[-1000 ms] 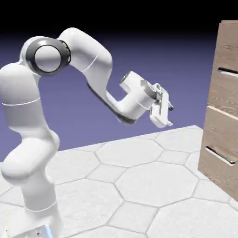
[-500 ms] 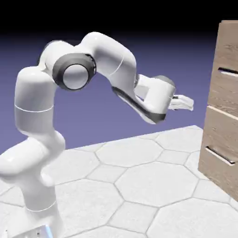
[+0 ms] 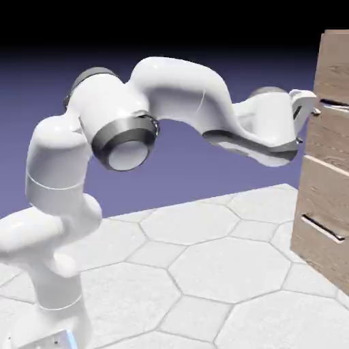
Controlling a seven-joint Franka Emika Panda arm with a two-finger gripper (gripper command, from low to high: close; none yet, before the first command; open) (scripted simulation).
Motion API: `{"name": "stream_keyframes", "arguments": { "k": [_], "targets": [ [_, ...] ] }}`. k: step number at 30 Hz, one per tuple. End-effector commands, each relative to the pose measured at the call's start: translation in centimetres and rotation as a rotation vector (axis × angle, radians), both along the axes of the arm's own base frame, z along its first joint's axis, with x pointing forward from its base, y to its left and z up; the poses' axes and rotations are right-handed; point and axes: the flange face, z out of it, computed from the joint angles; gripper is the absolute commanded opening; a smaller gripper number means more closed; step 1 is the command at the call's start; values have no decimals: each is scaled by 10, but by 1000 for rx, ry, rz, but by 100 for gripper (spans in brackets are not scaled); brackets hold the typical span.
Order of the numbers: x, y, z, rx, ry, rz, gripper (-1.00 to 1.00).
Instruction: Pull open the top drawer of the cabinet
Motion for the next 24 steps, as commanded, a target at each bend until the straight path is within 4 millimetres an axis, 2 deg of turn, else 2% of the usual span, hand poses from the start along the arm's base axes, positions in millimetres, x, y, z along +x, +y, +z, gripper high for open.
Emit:
{"name": "stream_keyframes", "arguments": {
  "k": [1,3,4,11,12,13,14,24],
  "targets": [
    [0,-12,9,-59,-32,-2,100],
    [0,-32,23,-153,-82,-12,100],
    [0,-32,23,-153,-82,-12,100],
    [48,-32,24,-153,-83,-12,100],
    [50,-32,23,-153,-82,-12,100],
    [50,-32,23,-153,-82,-12,-100],
    [50,-32,23,-153,-82,-12,-100],
    [-16,-32,23,-153,-82,-12,-100]
  ]
}}
